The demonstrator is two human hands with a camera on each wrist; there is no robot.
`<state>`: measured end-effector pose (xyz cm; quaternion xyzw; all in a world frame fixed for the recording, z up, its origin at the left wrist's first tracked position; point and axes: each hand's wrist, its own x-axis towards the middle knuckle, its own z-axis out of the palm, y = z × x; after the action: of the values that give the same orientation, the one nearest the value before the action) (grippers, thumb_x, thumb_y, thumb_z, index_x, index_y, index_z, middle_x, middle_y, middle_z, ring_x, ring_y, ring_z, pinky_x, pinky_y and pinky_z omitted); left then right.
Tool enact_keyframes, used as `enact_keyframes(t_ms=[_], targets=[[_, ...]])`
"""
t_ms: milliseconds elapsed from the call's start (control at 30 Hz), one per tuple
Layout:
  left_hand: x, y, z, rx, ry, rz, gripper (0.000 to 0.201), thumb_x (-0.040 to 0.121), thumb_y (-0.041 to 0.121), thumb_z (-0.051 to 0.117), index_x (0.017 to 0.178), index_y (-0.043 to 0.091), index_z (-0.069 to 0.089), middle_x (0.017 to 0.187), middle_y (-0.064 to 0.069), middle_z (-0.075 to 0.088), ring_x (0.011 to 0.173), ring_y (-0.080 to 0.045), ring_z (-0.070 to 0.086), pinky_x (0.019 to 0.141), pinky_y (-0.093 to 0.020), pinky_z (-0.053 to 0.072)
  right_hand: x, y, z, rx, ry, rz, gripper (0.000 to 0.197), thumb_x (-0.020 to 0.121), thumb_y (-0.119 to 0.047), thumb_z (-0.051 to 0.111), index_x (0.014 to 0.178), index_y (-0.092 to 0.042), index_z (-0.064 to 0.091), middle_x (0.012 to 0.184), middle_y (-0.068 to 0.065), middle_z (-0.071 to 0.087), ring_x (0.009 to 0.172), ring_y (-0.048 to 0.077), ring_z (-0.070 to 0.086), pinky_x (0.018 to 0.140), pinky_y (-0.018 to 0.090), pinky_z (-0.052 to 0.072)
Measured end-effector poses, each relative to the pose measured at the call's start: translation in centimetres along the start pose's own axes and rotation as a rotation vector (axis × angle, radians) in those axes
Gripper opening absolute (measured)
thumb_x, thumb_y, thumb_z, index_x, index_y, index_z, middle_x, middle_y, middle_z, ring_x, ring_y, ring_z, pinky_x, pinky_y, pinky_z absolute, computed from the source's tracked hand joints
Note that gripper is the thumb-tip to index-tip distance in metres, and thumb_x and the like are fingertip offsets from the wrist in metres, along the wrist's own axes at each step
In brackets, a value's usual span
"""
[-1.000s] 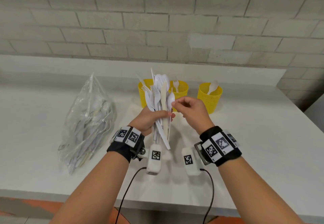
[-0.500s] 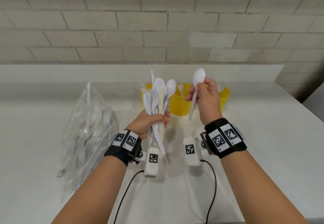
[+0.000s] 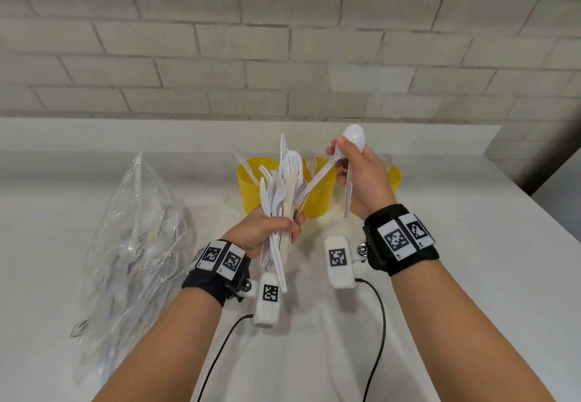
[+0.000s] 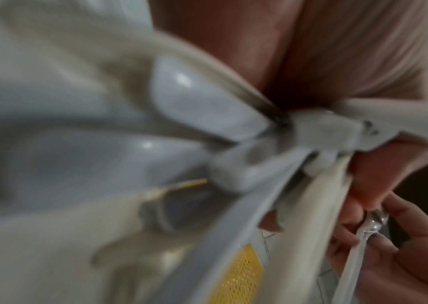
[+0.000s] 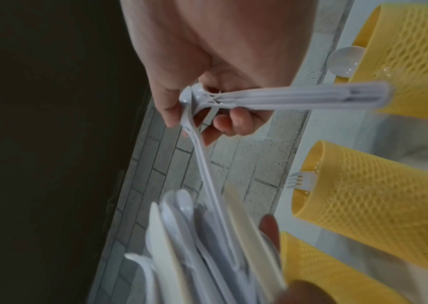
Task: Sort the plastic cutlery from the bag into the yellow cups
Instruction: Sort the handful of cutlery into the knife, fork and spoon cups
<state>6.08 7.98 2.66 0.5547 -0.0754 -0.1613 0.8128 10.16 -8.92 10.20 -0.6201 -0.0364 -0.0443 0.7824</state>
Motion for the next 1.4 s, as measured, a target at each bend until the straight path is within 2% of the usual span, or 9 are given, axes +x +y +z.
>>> enact_keyframes(t_ms=[100,300,633,800,967,1067,1133,1233,1400], targets=[[0.6,-0.4,0.2,0.011,0.052,-0.003,0.053,0.053,0.002,0.069,0.105,0.005,0.057,0.072,-0.007,0.059,0.056,-0.02,0.051,0.054,-0.028,0.046,1.2,-1.3,-1.2,0.078,0.044,-0.081,0.008,0.095,-0.023,0.052,0.093,-0.018,0.058,0.078,0.001,0.065,0.074,0.014,0.059,0.07,0.024,0.045],[1.2,-0.7,0.1,0.076,0.091,-0.005,0.026,0.058,0.0,0.068,0.083,0.005,0.061,0.071,-0.003,0.063,0.069,-0.02,0.065,0.064,-0.029,0.052,5.7,-2.7,-4.9,-0.108,0.217,-0.352,0.01,0.096,-0.024,0.047,0.103,-0.023,0.056,0.072,-0.005,0.046,0.064,0.007,0.045,0.062,0.021,0.048],[1.5,-0.3,0.0,0.074,0.129,0.034,0.035,0.06,0.009,0.074,0.092,0.006,0.062,0.069,-0.008,0.057,0.056,-0.021,0.052,0.058,-0.029,0.046,9.3,2.1,-8.0,-0.25,0.265,-0.253,0.002,0.091,-0.02,0.059,0.093,-0.019,0.06,0.07,-0.003,0.053,0.058,0.008,0.049,0.061,0.021,0.047],[1.7,-0.2,0.3,0.093,0.113,0.046,0.028,0.069,0.0,0.069,0.095,0.008,0.062,0.072,-0.007,0.058,0.059,-0.02,0.053,0.059,-0.027,0.047,9.8,3.8,-9.0,-0.465,0.174,-0.104,0.032,0.079,-0.028,0.07,0.109,-0.022,0.058,0.098,0.009,0.069,0.089,0.022,0.066,0.084,0.033,0.053],[2.0,-0.4,0.6,0.105,0.133,0.028,0.027,0.07,-0.001,0.069,0.096,0.006,0.063,0.073,-0.007,0.061,0.06,-0.02,0.055,0.06,-0.028,0.049,8.8,3.2,-8.3,-0.584,0.251,-0.186,0.04,0.081,-0.03,0.07,0.116,-0.015,0.061,0.097,0.003,0.063,0.092,0.013,0.058,0.088,0.029,0.048],[2.2,-0.4,1.1,0.096,0.139,0.014,0.027,0.07,-0.003,0.067,0.095,0.005,0.063,0.072,-0.008,0.061,0.059,-0.02,0.055,0.059,-0.027,0.048,7.4,2.0,-6.3,-0.577,0.191,-0.374,0.018,0.084,-0.023,0.067,0.101,-0.018,0.067,0.089,-0.003,0.061,0.08,0.0,0.055,0.075,0.017,0.045],[2.4,-0.4,1.4,0.096,0.153,0.008,0.025,0.07,-0.005,0.066,0.092,0.005,0.063,0.071,-0.008,0.061,0.059,-0.02,0.055,0.058,-0.027,0.049,6.2,1.0,-4.4,-0.497,-0.01,-0.3,0.005,0.086,-0.021,0.066,0.085,-0.017,0.068,0.074,-0.005,0.061,0.062,-0.004,0.053,0.064,0.014,0.043],[2.7,-0.4,2.0,0.106,0.223,0.015,0.024,0.073,-0.012,0.069,0.091,0.003,0.063,0.071,-0.008,0.061,0.06,-0.02,0.056,0.058,-0.026,0.05,4.2,0.2,-2.1,-0.518,-0.303,-0.076,0.026,0.087,-0.03,0.064,0.081,-0.004,0.067,0.065,-0.001,0.059,0.052,0.002,0.05,0.052,0.009,0.039],[2.7,-0.3,2.2,0.112,0.234,0.034,0.026,0.075,-0.015,0.066,0.095,0.001,0.061,0.072,-0.01,0.059,0.057,-0.018,0.056,0.057,-0.026,0.05,3.2,0.3,-0.8,-0.465,-0.297,0.002,0.02,0.085,-0.022,0.067,0.069,-0.013,0.06,0.062,0.0,0.058,0.049,0.005,0.05,0.046,0.01,0.038]])
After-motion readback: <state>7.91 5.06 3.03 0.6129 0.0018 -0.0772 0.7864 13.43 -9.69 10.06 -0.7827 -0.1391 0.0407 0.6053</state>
